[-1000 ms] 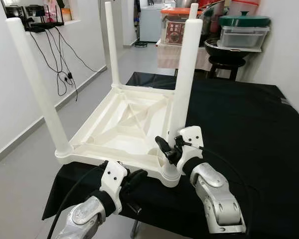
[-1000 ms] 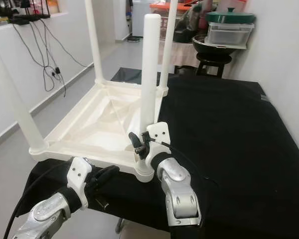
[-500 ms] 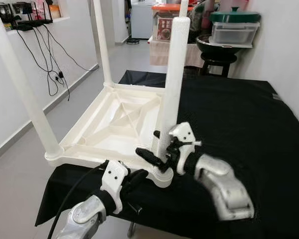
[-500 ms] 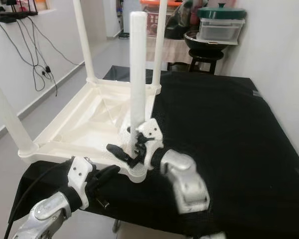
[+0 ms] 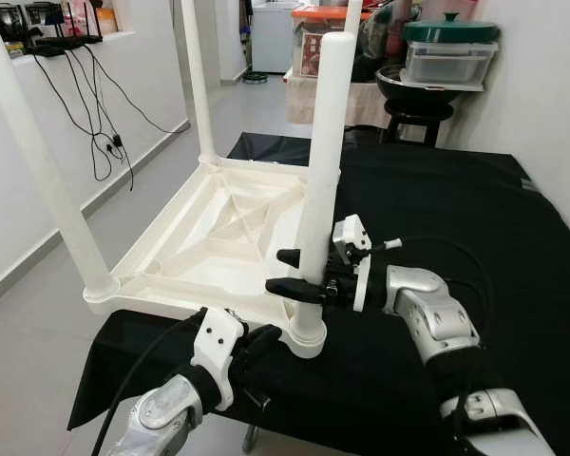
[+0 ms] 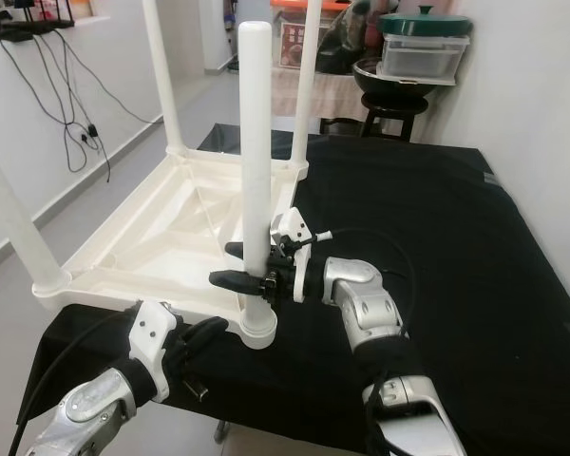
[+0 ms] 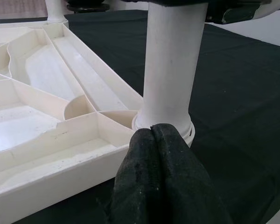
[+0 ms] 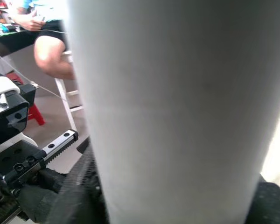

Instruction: Building children table

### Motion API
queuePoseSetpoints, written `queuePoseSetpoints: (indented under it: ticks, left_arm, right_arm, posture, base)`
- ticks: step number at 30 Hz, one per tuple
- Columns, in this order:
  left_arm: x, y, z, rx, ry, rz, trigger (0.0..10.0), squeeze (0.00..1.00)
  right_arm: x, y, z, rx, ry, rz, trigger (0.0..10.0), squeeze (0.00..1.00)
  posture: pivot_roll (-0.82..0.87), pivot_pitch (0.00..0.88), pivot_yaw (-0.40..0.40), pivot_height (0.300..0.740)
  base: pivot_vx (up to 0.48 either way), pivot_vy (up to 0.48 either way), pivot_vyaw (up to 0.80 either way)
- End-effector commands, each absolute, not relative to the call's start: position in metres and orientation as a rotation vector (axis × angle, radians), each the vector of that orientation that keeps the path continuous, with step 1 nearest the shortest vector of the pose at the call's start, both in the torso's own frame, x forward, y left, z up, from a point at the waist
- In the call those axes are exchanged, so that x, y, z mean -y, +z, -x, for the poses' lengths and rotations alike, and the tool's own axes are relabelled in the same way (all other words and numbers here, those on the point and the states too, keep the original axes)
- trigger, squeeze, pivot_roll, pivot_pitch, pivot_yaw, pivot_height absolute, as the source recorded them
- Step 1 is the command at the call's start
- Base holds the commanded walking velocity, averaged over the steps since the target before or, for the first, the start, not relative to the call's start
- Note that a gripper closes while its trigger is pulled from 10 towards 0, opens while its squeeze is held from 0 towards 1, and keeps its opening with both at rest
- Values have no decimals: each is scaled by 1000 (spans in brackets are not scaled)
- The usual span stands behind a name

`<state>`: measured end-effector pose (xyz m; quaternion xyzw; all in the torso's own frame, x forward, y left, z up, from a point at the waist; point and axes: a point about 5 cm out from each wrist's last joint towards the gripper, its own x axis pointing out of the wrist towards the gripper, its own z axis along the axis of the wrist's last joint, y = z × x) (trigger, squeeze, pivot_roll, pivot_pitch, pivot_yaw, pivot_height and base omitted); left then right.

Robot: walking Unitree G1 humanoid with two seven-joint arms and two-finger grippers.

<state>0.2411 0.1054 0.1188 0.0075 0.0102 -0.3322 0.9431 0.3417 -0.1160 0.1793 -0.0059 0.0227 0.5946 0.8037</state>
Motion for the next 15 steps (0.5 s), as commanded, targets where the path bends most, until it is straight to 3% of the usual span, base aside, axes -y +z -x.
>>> queuePoseSetpoints:
  ticks: [1, 12, 14, 15]
  left_arm:
    - [-105, 120, -240, -18, -674, -19, 10000, 0]
    - [-104, 121, -239, -16, -673, -13, 10000, 0]
    - [-105, 121, -238, -14, -671, -12, 10000, 0]
    - [-107, 122, -238, -14, -670, -11, 10000, 0]
  right_arm:
    - [112, 181, -345, -42, 1290, 22, 0, 0]
    - [128, 175, -346, -13, 1113, 65, 0, 0]
    - [128, 171, -342, -30, 1011, 60, 0, 0]
    - [107, 158, -326, -39, 742, 11, 0, 0]
  posture:
    - [16, 0, -55, 740]
    - [-4, 0, -58, 740]
    - [-9, 0, -62, 740]
    - [-16, 0, -46, 740]
  base:
    - [0, 0, 0]
    - [0, 0, 0]
    - [0, 0, 0]
    - [0, 0, 0]
